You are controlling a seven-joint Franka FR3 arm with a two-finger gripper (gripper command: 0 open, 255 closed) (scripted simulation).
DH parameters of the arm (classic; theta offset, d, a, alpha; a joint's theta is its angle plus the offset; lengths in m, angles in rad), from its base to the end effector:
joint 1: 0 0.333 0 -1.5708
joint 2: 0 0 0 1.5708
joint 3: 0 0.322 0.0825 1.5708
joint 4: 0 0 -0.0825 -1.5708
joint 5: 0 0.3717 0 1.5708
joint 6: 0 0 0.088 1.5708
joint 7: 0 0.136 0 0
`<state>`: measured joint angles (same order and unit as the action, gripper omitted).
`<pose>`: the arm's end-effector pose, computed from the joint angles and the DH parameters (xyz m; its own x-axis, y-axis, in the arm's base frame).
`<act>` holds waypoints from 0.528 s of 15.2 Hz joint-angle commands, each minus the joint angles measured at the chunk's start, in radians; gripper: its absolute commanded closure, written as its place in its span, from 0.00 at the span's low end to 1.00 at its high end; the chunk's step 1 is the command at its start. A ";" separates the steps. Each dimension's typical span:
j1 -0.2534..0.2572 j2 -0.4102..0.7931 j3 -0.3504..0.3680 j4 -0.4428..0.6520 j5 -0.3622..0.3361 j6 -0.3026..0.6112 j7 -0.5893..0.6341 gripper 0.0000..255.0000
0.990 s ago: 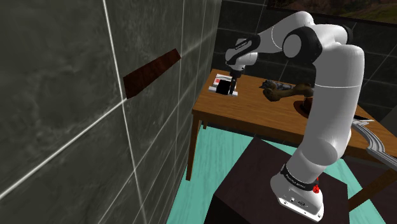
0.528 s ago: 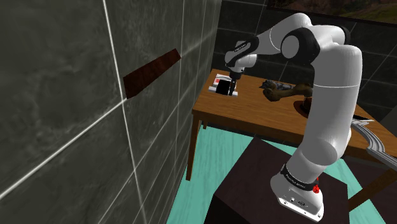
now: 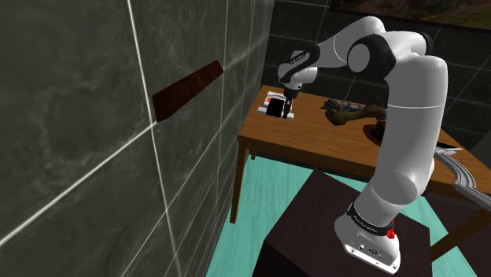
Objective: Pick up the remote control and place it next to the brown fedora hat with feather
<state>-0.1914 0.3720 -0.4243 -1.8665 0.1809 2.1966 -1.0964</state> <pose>0.5202 -0.3383 0.3162 0.9213 0.3888 -0.0052 0.3888 -0.9213 -0.0009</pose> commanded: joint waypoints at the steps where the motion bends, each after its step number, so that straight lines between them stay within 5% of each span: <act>1: 0.001 0.002 0.001 -0.001 0.001 0.000 0.000 1.00; 8: 0.005 -0.027 -0.006 0.019 -0.015 -0.046 0.010 1.00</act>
<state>-0.1864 0.3524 -0.4286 -1.8510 0.1688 2.1598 -1.0877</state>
